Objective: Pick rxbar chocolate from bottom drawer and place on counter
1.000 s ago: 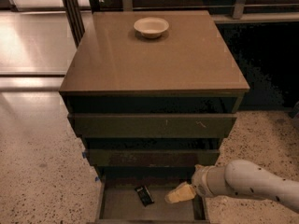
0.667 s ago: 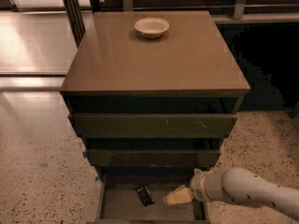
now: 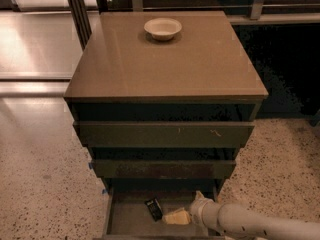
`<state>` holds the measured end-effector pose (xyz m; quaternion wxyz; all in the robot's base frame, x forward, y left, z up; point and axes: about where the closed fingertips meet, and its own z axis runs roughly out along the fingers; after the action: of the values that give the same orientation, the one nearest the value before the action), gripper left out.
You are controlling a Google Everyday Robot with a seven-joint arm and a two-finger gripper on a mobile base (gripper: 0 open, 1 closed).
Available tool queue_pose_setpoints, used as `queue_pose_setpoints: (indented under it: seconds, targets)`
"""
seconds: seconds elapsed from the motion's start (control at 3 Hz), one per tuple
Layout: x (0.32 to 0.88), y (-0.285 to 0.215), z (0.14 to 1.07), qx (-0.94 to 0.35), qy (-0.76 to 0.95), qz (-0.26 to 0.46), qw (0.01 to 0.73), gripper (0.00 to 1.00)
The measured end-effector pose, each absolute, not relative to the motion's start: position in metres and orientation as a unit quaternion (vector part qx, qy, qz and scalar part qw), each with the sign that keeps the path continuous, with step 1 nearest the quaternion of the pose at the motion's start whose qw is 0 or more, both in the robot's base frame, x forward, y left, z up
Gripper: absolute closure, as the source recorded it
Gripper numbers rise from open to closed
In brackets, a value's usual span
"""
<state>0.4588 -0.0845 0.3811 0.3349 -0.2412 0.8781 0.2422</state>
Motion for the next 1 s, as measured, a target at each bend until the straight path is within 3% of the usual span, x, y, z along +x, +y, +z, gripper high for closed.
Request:
queue_pose_setpoints:
  seconds: [1.0]
  targets:
    - [0.463,-0.059,0.323,-0.187,0.886,0.229,0.358,0.00]
